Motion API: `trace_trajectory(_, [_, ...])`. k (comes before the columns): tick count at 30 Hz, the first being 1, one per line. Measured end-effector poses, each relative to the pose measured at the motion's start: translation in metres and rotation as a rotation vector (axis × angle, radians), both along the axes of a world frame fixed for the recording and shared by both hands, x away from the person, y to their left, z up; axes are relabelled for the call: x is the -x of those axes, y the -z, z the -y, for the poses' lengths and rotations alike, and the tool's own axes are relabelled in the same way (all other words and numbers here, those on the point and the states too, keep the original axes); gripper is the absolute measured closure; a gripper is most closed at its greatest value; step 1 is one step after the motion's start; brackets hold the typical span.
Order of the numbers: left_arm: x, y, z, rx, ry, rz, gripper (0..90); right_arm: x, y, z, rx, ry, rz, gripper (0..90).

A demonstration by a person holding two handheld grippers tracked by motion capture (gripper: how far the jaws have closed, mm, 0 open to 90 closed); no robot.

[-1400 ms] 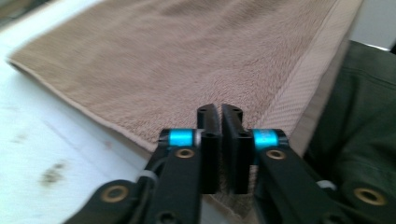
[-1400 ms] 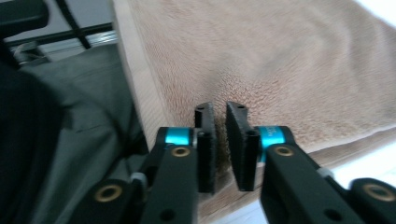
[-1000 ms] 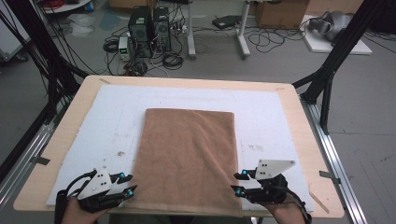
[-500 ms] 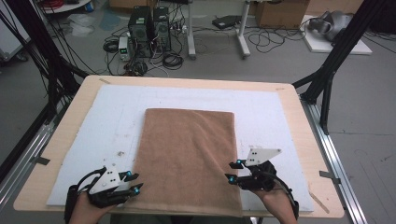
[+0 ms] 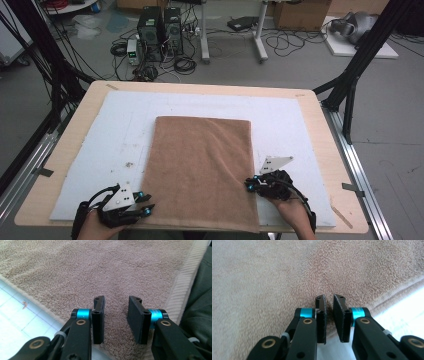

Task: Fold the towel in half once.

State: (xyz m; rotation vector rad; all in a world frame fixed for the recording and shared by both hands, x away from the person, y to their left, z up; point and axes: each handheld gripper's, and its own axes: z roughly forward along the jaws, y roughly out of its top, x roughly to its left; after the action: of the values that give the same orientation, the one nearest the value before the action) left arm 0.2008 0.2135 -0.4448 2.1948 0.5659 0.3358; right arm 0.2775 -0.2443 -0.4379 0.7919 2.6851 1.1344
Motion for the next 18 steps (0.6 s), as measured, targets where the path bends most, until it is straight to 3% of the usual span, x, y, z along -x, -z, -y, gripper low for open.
trace_trajectory(3, [-0.001,0.001,-0.002,0.015,-0.001,-0.006,66.5,0.001,0.000,0.002,-0.004,0.005,-0.009,80.8])
trace_trajectory(6, [-0.002,-0.001,-0.001,0.016,-0.003,-0.004,64.9,0.002,-0.003,0.002,-0.012,0.002,-0.003,73.3])
trace_trajectory(10, [-0.008,-0.007,-0.002,0.040,-0.021,-0.006,61.1,0.001,-0.011,0.003,-0.065,0.024,0.011,64.4])
trace_trajectory(18, [-0.030,-0.024,-0.005,0.087,-0.070,0.009,52.4,-0.014,-0.032,0.003,-0.113,0.037,0.033,44.3])
